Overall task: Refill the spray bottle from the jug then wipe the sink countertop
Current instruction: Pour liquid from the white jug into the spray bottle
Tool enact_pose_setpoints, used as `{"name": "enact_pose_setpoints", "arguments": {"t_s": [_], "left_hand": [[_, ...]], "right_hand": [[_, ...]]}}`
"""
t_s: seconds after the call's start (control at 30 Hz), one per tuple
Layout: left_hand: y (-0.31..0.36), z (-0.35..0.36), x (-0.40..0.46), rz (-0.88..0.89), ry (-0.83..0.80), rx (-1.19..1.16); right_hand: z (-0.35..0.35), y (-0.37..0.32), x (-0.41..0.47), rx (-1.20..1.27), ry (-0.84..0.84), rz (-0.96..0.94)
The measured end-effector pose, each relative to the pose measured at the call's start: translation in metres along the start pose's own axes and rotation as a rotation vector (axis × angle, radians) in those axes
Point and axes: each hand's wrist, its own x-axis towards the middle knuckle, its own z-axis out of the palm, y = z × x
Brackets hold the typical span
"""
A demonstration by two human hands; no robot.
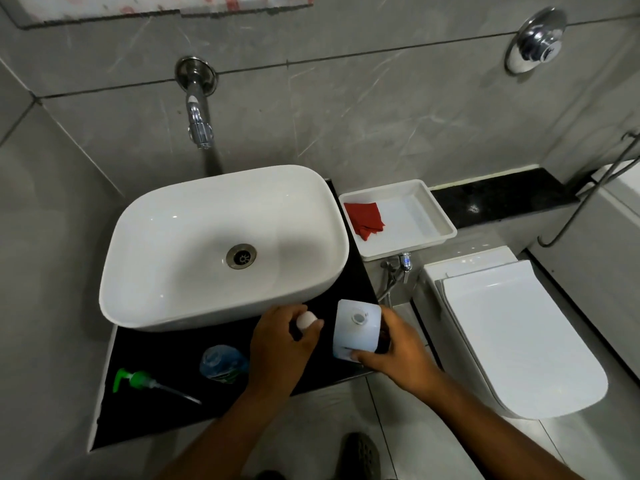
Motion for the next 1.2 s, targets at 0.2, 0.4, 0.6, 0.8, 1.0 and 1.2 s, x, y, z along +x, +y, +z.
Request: {"name": "enact_pose_setpoints", "arguments": {"t_s": [0.2,0.4,0.6,0.8,1.0,1.2], "left_hand": [[-0.035,0.042,0.005,-0.103,-0.224,0.051],[-0.045,0.066,0.016,-0.086,-0.25,0.053],[-0.051,0.068,0.012,-0.094,-0.28,0.086],[-0.059,0.035,-0.018,-0.074,-0.243,0.068],[-0.084,-0.008,-0.071,-0.147,-0.161,-0.022],[-0.109,-0.052,-0.087,-0.375,0.247,-0.119]], "right_hand": [[-0.017,0.006,-0.004,0.029,0.001,0.047],[-0.016,0.008,-0.003,0.054,-0.003,0.062],[-0.015,0.005,-0.004,0.032,0.02,0.071],[-0.009,-0.011,-0.006,0.052,0.065,0.021],[0.006,-0.034,-0.002,0.131,0.032,-0.022],[0.047,-0.066,0.011,-0.048,-0.138,-0.134]]}}
